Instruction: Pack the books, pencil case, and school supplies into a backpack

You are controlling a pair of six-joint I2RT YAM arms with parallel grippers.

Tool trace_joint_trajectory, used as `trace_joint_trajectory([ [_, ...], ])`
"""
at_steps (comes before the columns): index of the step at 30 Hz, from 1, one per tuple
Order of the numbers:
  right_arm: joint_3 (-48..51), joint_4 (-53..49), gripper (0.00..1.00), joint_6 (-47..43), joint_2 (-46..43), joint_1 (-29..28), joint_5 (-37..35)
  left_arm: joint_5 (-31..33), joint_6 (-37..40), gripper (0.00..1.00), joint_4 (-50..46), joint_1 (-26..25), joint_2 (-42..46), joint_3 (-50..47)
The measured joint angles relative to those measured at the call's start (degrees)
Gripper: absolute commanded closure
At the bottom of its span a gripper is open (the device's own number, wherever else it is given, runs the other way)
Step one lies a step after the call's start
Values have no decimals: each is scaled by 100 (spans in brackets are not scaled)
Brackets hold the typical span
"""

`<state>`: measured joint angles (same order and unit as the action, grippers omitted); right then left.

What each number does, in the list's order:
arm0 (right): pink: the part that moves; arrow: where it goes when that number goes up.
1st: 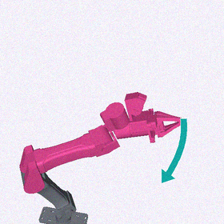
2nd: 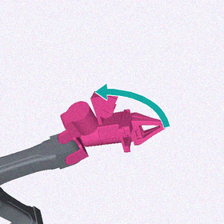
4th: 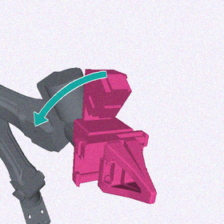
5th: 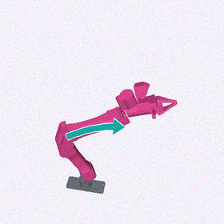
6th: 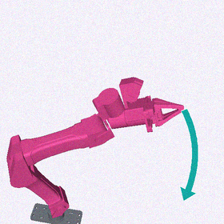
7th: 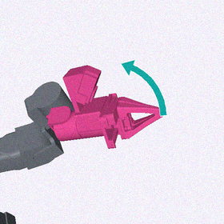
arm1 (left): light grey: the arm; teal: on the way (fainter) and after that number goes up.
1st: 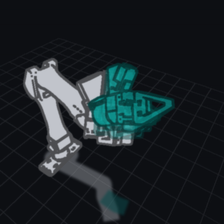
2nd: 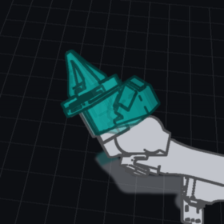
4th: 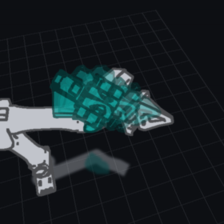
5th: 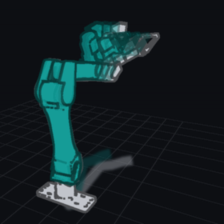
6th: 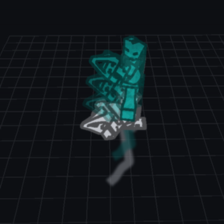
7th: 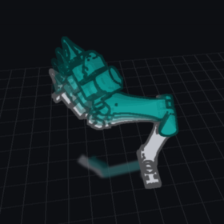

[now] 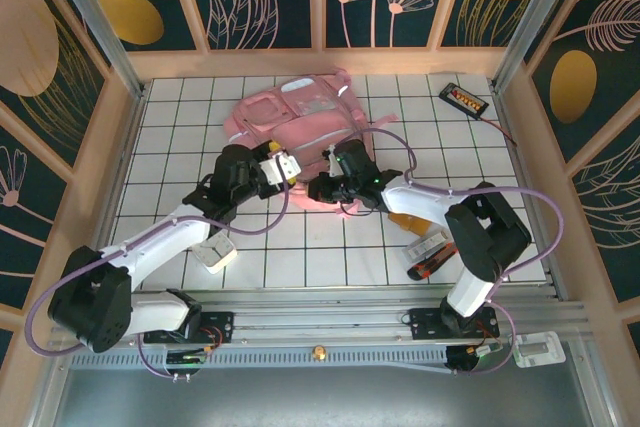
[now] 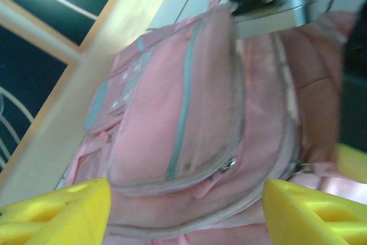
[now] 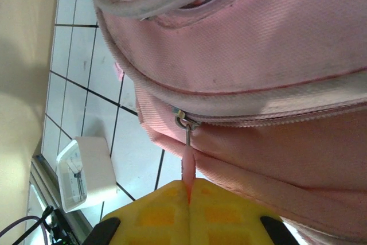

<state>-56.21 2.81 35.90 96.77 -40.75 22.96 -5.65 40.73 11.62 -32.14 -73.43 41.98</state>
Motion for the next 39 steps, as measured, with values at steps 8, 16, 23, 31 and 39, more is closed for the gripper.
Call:
trace_joint_trajectory([
  [8, 66, -72, 100, -199, -61, 144, 192, -229, 24, 38, -125, -103, 4, -420],
  [16, 63, -90, 100, -254, -61, 138, 223, -293, 254, 36, -179, -236, -170, -422],
  [23, 57, -138, 100, -256, -61, 129, 219, -216, 514, 49, -160, -271, -713, -280],
  [31, 22, -393, 100, -326, -190, 144, 83, -114, 586, 94, -114, -291, -1394, -15],
  [39, 205, -632, 100, -507, -603, 496, 0, 13, 487, 100, 125, -306, -1515, -46],
])
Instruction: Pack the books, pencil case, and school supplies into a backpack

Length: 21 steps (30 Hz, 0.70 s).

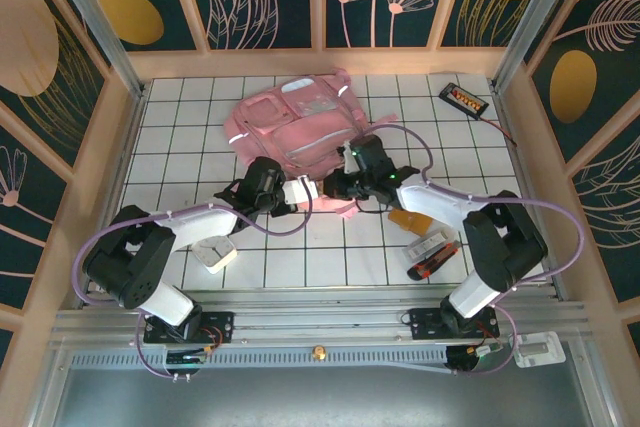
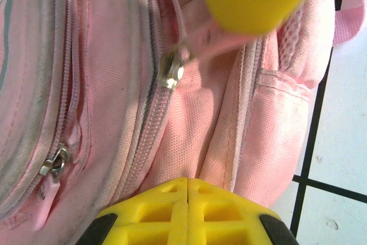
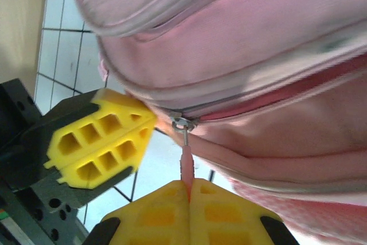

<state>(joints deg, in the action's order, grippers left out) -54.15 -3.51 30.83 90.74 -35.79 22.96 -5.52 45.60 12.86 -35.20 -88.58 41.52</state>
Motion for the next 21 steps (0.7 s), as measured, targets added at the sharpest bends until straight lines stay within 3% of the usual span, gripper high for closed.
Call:
trace_joint_trajectory([
  [10, 98, -372, 100, -350, -396, 780, -192, -15, -48, 100, 85, -46, 0, -17],
  [17, 120, -490, 100, -415, -452, 881, -192, 127, -151, 100, 105, -26, 199, -101],
  [18, 140, -501, 100, -420, -463, 890, -195, 151, -157, 85, 103, -15, 256, -120],
  [19, 162, -527, 100, -422, -487, 905, -192, 155, -173, 60, 103, -7, 323, -140],
  [20, 181, -540, 100, -424, -511, 914, -192, 144, -192, 49, 103, 4, 407, -160],
  [21, 192, -549, 100, -437, -527, 925, -190, 127, -219, 45, 103, 7, 472, -175],
])
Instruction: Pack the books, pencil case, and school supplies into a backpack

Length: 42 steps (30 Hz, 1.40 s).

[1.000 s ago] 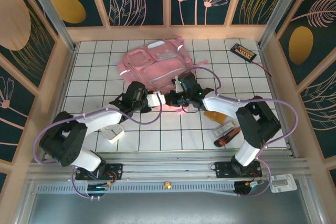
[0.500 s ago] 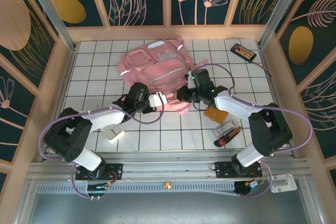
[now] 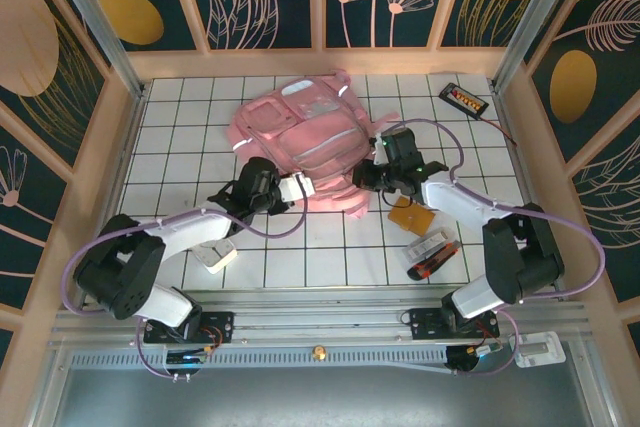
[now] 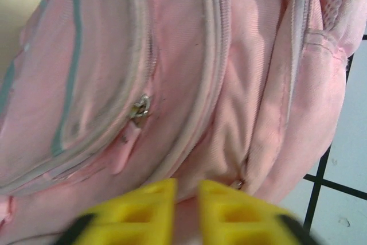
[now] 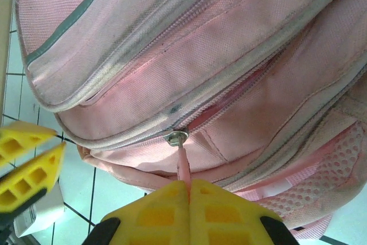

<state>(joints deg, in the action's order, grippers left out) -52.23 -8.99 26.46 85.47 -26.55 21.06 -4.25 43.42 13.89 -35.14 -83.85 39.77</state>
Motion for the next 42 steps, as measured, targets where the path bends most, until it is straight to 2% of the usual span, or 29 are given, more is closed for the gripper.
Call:
trace_joint_trajectory([
  [2, 26, -2, 100, -13, -28, 0, 9, -118, -66, 39, 0, -2, 166, -13],
  [6, 55, 13, 100, -26, -42, 0, 92, -319, -101, 36, -48, -26, 389, 55],
  [14, 55, 13, 100, -28, -44, 0, 157, -433, 247, 36, -481, -264, -354, 984],
  [26, 55, -2, 100, -24, -59, 20, 262, -428, 396, 34, -553, -389, -994, 1244],
  [29, 55, -31, 100, -24, -116, 20, 262, -431, 396, 36, -514, -433, -1080, 1287],
  [30, 55, -52, 100, -24, -138, 20, 262, -428, 396, 40, -514, -452, -1119, 1314],
  [32, 55, -94, 100, -24, -166, 20, 262, -424, 400, 57, -509, -485, -1213, 1386],
  [34, 55, -122, 100, -24, -173, 22, 262, -413, 374, 87, -566, -498, -1338, 1523],
  [35, 55, -133, 100, -26, -173, 22, 260, -417, 354, 99, -608, -501, -1401, 1600],
  [42, 66, -136, 100, -24, -144, 81, 310, -562, 302, 100, -828, -511, -1499, 1735],
])
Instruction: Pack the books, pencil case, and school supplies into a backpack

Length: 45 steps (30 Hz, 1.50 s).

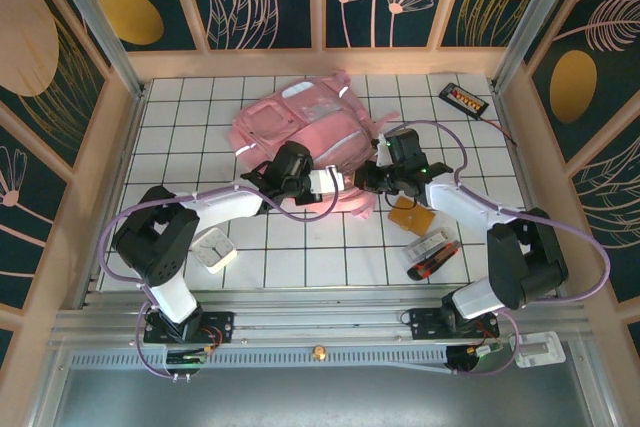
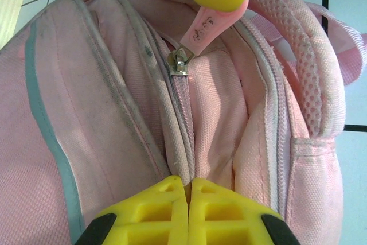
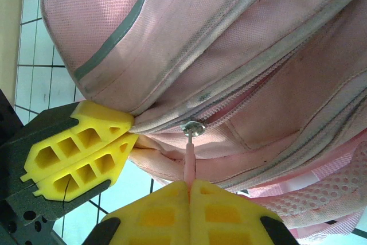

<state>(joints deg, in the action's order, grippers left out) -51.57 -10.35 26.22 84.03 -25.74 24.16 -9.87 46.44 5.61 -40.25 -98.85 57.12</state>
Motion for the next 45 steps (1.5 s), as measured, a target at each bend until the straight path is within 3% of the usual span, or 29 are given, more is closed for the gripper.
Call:
trace_joint_trajectory([
  [34, 417, 542, 100, 267, 297, 136, 743, -651, -188, 100, -610, 15, 146, 17],
  [45, 131, -385, 100, -243, -20, 140, -223, -466, -50, 100, -1047, -59, 627, -48],
])
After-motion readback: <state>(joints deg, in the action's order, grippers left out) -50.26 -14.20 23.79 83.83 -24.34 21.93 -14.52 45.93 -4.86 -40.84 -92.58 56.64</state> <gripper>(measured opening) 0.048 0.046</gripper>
